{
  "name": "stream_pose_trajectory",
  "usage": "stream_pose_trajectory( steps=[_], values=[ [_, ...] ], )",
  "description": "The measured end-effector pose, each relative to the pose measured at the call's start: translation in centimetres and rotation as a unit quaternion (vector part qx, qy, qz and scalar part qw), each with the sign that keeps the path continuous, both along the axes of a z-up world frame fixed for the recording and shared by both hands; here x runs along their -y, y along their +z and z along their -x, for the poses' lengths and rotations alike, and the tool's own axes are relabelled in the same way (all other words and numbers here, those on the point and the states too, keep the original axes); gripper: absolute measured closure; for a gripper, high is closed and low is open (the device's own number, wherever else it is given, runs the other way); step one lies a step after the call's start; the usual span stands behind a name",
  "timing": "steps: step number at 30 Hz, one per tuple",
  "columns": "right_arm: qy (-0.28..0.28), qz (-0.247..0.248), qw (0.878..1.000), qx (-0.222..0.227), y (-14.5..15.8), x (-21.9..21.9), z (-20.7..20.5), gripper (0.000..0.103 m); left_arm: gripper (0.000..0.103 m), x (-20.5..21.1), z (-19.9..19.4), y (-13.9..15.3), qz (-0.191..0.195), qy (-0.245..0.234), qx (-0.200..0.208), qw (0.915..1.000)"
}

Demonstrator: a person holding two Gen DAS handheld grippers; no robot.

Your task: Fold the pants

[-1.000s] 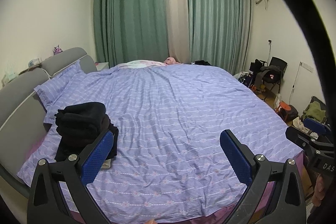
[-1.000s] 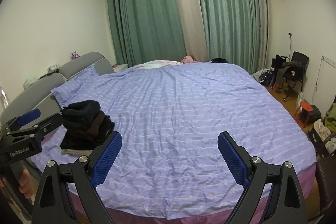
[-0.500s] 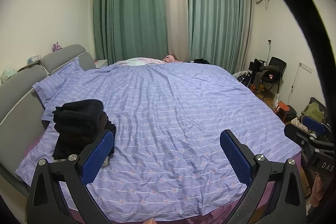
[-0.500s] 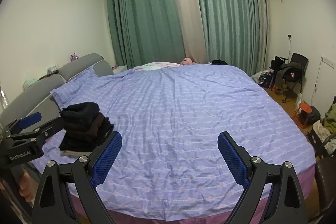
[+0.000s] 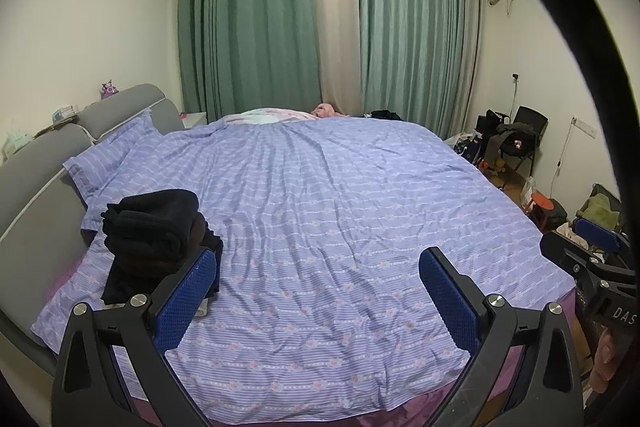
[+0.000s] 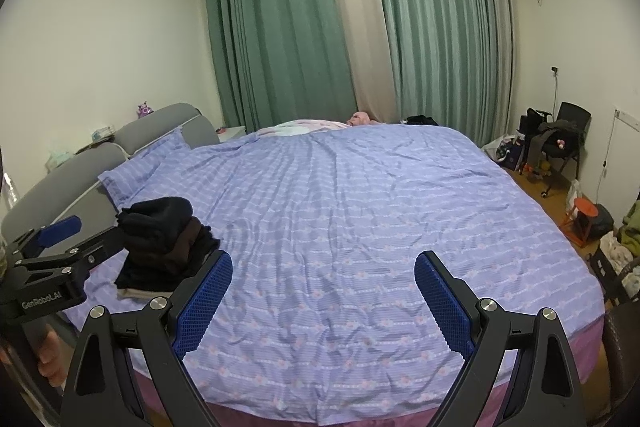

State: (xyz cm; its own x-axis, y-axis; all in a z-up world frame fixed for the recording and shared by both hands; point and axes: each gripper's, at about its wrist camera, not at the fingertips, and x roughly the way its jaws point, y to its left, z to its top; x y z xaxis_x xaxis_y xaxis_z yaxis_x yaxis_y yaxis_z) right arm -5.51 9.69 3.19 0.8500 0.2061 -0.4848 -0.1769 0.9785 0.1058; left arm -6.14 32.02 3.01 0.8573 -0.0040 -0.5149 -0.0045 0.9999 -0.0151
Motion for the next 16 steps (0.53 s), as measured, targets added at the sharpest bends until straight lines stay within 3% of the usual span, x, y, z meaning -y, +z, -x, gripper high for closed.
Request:
stream_pose_trajectory(
  steps=[16],
  values=[
    [0.002,0.001,1.000,-0.001,-0.05,-0.23,-0.42,0.010,0.000,0.48,-0.25,0.03,-0.007,0.011,-0.007,0.9999]
  ],
)
